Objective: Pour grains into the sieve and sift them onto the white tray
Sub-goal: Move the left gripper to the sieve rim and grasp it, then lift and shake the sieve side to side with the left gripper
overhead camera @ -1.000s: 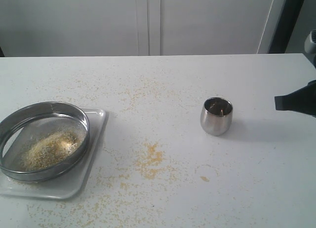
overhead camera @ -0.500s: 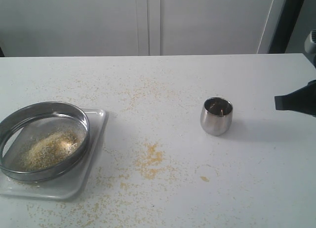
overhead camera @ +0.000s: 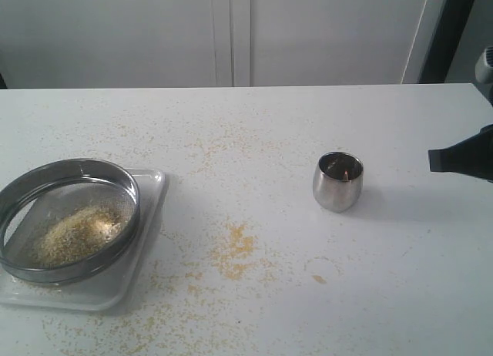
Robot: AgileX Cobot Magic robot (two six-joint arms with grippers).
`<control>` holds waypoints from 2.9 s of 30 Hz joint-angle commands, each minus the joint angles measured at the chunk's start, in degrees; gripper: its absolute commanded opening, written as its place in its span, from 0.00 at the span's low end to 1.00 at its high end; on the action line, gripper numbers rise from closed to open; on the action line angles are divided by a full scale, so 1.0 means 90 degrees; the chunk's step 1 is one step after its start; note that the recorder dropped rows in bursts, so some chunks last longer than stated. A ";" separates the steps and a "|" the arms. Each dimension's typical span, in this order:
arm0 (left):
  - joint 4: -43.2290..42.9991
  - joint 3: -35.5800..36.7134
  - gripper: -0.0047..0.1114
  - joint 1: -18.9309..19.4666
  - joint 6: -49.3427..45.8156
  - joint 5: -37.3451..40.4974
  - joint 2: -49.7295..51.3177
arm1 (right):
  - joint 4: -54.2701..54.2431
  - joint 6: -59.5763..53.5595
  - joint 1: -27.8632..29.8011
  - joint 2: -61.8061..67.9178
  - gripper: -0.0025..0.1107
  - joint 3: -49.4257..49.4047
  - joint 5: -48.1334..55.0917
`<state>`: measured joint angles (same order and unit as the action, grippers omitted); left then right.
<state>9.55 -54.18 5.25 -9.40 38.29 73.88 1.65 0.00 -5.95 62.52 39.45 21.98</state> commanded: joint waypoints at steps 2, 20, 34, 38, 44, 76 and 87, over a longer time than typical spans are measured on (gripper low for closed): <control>0.0065 -0.0422 0.56 -0.0043 -0.0286 0.0055 0.0738 | 0.0007 0.0000 0.0039 -0.0041 0.02 -0.0026 -0.0086; -0.0501 -0.1305 0.53 -0.0028 -0.0294 -0.0432 0.2430 | 0.0007 0.0000 0.0039 -0.0041 0.02 -0.0026 -0.0075; -0.0501 -0.1395 0.51 -0.0028 -0.0493 -0.1037 0.3297 | -0.0007 0.0000 0.0039 -0.0041 0.02 -0.0026 -0.0081; -0.0501 -0.1395 0.51 -0.0028 -0.0493 -0.1159 0.3467 | -0.0007 0.0000 0.0039 -0.0041 0.02 -0.0026 -0.0081; -0.0501 -0.1395 0.45 -0.0028 -0.0493 -0.1333 0.3666 | -0.0007 0.0000 0.0039 -0.0041 0.02 -0.0026 -0.0081; 0.0070 -0.1483 0.04 -0.0028 -0.0311 -0.0572 0.3099 | -0.0007 0.0000 0.0039 -0.0041 0.02 -0.0026 -0.0081; 0.0730 -0.1483 0.04 0.0409 -0.0403 -0.0181 0.3042 | -0.0007 0.0000 0.0039 -0.0041 0.02 -0.0026 -0.0081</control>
<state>13.79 -67.14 8.32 -12.91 34.60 102.59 1.65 0.00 -5.95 62.52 39.45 21.94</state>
